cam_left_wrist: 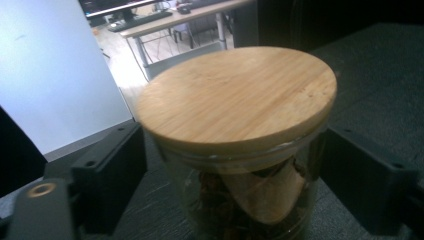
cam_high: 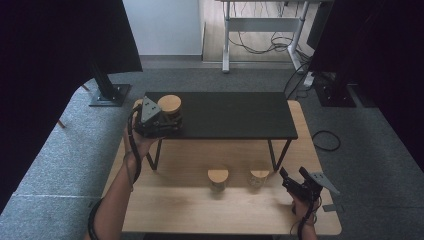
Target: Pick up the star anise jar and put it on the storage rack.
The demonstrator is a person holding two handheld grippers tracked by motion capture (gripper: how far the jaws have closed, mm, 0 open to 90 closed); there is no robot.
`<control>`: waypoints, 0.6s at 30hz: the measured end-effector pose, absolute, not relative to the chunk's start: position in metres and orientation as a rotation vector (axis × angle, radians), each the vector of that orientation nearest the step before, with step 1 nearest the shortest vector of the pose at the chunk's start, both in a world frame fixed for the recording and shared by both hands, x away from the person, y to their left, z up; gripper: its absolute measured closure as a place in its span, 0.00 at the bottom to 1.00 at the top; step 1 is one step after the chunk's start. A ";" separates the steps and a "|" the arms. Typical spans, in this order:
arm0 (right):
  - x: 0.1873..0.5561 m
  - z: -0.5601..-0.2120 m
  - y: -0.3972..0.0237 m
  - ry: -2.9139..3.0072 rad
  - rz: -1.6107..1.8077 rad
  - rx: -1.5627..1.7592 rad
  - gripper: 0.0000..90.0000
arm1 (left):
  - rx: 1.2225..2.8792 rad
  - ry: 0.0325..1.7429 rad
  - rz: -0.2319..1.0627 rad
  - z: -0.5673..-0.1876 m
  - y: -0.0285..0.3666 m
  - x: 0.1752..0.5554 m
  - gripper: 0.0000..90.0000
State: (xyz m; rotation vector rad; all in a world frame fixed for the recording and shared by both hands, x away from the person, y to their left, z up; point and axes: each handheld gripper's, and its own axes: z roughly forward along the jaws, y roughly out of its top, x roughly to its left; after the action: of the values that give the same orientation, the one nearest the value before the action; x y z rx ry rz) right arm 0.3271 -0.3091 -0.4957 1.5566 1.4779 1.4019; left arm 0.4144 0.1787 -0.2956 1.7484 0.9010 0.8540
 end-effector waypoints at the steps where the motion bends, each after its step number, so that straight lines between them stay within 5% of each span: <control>1: 0.327 -0.496 -0.309 1.478 1.401 1.556 0.14 | 1.750 0.908 0.849 -0.296 0.179 0.414 0.10; 18: 0.328 -0.495 -0.308 1.482 1.374 1.566 0.14 | 1.719 0.901 0.831 -0.311 0.201 0.390 0.07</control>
State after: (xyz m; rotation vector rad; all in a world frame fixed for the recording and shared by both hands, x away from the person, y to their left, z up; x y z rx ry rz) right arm 0.3282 -0.3075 -0.4954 1.5662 1.4816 1.3737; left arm 0.3899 0.2008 -0.3107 1.7192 0.9012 0.8313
